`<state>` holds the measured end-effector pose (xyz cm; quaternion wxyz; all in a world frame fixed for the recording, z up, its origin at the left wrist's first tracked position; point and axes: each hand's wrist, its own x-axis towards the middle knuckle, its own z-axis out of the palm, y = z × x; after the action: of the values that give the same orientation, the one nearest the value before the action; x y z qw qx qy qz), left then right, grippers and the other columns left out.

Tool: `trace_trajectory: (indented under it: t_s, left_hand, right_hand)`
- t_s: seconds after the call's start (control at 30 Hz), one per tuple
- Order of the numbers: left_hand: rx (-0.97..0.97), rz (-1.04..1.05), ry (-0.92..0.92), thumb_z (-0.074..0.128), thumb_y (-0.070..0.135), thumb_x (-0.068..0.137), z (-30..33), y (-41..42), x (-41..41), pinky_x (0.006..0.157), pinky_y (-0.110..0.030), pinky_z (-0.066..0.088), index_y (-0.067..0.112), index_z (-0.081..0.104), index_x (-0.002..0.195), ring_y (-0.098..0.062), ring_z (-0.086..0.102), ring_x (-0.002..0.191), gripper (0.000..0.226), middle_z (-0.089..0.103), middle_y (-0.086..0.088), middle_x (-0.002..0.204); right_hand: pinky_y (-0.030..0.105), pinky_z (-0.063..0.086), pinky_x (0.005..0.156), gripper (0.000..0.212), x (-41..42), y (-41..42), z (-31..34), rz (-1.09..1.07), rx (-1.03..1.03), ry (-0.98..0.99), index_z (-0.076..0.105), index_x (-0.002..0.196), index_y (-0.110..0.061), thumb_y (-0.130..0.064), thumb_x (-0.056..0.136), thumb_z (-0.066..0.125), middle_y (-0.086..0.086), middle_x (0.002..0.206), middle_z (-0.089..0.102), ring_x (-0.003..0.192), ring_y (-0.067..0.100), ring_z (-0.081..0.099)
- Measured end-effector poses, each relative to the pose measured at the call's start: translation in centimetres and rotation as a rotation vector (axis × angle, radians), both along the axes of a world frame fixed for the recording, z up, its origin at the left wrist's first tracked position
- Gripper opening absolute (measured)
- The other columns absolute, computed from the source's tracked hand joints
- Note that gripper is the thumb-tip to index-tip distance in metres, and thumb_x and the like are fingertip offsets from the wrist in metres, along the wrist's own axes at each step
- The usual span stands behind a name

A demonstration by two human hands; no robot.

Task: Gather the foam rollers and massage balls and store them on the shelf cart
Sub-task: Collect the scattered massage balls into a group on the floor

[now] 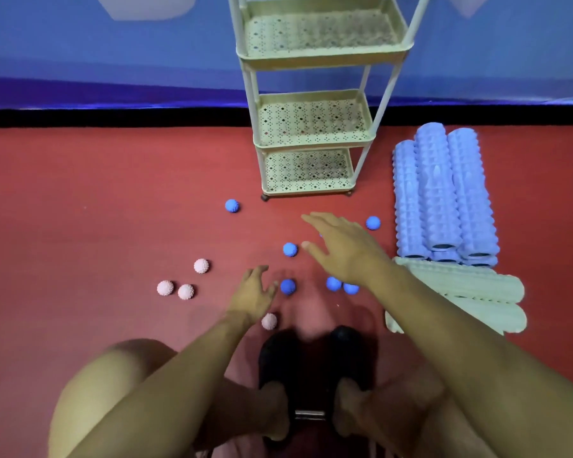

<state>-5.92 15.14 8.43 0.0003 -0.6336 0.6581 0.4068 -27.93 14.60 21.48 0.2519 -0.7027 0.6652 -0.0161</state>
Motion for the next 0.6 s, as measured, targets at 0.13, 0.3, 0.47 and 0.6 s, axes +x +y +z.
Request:
trace_trajectory:
  t_s: [0.13,0.3,0.47,0.6]
  left_hand:
    - [0.184,0.163,-0.019,0.061,0.032,0.099,-5.5,-0.6,-0.9,0.102,-0.037,0.044,0.013,0.046,0.147,-0.033,0.060,0.119,0.054,0.048,-0.015,0.144]
    - [0.298,0.251,-0.083,0.058,0.038,0.094,-11.0,-0.4,-0.9,0.106,-0.035,0.039,0.010,0.049,0.144,-0.034,0.053,0.132,0.058,0.052,-0.019,0.142]
    - [0.395,0.296,-0.155,0.066,0.028,0.095,-14.8,1.3,-0.5,0.099,-0.034,0.043,0.011,0.046,0.145,-0.035,0.055,0.125,0.057,0.054,-0.019,0.138]
    - [0.406,0.291,-0.173,0.068,0.023,0.092,-17.7,3.1,-0.8,0.094,-0.038,0.046,0.015,0.045,0.148,-0.040,0.057,0.118,0.062,0.058,-0.021,0.123]
  right_hand:
    - [0.045,0.032,0.118,0.062,-0.8,-1.5,-1.7,-0.006,-0.003,-0.006,0.033,0.158,-0.028,-0.050,0.102,0.047,-0.006,0.164,0.033,0.147,0.021,0.037]
    - [0.042,0.033,0.116,0.061,-1.1,-2.9,-3.2,0.019,0.031,-0.004,0.031,0.158,-0.029,-0.049,0.103,0.045,-0.007,0.164,0.032,0.146,0.020,0.037]
    - [0.038,0.034,0.116,0.061,-1.8,-3.6,-3.9,-0.026,0.058,-0.052,0.030,0.159,-0.028,-0.045,0.104,0.047,-0.007,0.163,0.032,0.144,0.023,0.041]
    - [0.034,0.041,0.104,0.061,-1.8,-4.2,-3.5,-0.059,0.018,-0.090,0.030,0.159,-0.028,-0.044,0.103,0.049,-0.011,0.160,0.035,0.135,0.019,0.049]
